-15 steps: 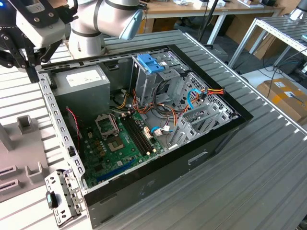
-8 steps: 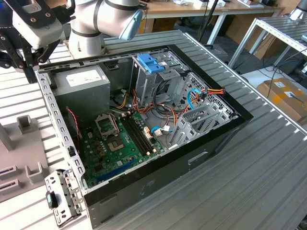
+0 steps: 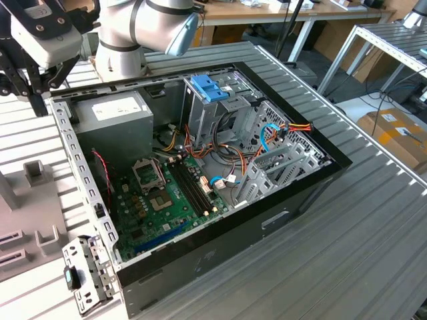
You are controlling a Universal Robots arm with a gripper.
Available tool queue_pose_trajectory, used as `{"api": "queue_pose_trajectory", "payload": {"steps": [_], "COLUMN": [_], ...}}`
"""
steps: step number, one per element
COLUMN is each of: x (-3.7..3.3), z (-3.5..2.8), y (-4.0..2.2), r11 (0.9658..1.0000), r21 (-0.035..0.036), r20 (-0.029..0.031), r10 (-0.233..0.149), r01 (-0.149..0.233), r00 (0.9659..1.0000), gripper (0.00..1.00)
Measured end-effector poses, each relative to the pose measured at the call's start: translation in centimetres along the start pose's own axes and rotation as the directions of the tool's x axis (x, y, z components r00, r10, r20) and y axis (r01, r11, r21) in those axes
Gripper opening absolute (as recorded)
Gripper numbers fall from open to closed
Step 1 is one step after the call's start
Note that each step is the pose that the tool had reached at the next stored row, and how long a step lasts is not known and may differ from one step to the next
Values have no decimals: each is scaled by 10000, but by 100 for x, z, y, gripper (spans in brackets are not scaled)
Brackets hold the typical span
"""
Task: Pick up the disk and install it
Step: 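Reach for the disk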
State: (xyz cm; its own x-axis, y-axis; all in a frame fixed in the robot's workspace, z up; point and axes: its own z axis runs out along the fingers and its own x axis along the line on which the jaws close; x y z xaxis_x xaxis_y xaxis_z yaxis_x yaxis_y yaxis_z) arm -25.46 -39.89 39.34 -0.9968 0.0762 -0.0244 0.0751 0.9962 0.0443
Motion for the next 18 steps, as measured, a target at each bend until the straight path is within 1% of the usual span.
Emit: {"api": "queue_pose_trajectory", "payload": {"steps": [10, 18], "x": [60, 126], "z": [-1, -3], "y": [-5, -10], "r11": [10000, 10000], "r21": [-1, -1], "r20": [1, 0], "r10": [0, 0], "r01": [0, 0], "r00": [10000, 10000], "gripper": [11, 11]}}
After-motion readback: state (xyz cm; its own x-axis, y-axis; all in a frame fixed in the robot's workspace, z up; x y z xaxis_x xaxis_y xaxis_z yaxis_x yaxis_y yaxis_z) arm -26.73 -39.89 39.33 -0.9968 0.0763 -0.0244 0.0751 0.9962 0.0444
